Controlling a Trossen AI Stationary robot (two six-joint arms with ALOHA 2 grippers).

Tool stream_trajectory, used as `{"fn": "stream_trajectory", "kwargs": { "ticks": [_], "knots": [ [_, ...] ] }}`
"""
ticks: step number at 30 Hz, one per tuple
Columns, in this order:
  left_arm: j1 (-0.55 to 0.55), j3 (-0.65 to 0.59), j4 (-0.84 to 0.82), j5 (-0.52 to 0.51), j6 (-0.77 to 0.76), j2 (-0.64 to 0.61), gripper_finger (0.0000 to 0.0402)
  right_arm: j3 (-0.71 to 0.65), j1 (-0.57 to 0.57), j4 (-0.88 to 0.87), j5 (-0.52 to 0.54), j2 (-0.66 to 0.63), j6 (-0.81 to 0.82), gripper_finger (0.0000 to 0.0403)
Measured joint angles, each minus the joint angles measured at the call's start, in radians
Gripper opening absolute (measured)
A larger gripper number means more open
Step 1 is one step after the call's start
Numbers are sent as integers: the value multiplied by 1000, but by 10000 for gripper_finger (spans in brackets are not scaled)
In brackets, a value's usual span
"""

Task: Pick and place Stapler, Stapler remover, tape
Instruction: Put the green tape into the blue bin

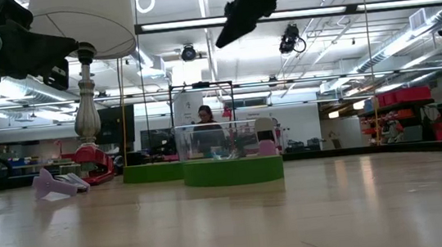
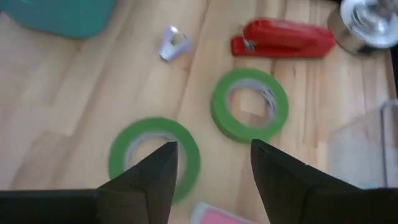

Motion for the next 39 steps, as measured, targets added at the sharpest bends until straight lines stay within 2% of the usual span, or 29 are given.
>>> {"fn": "stream_trajectory", "kwargs": {
  "ticks": [6, 12, 39],
  "knots": [
    [0, 0, 0, 0, 0, 0, 3, 1, 50, 54, 52, 22, 42, 203],
    [0, 0, 2, 0, 0, 0, 3, 1, 64, 76, 55, 50, 42, 203],
    [0, 0, -2, 0, 0, 16, 3, 1, 33, 78, 51, 244, 37, 203]
  ]
}}
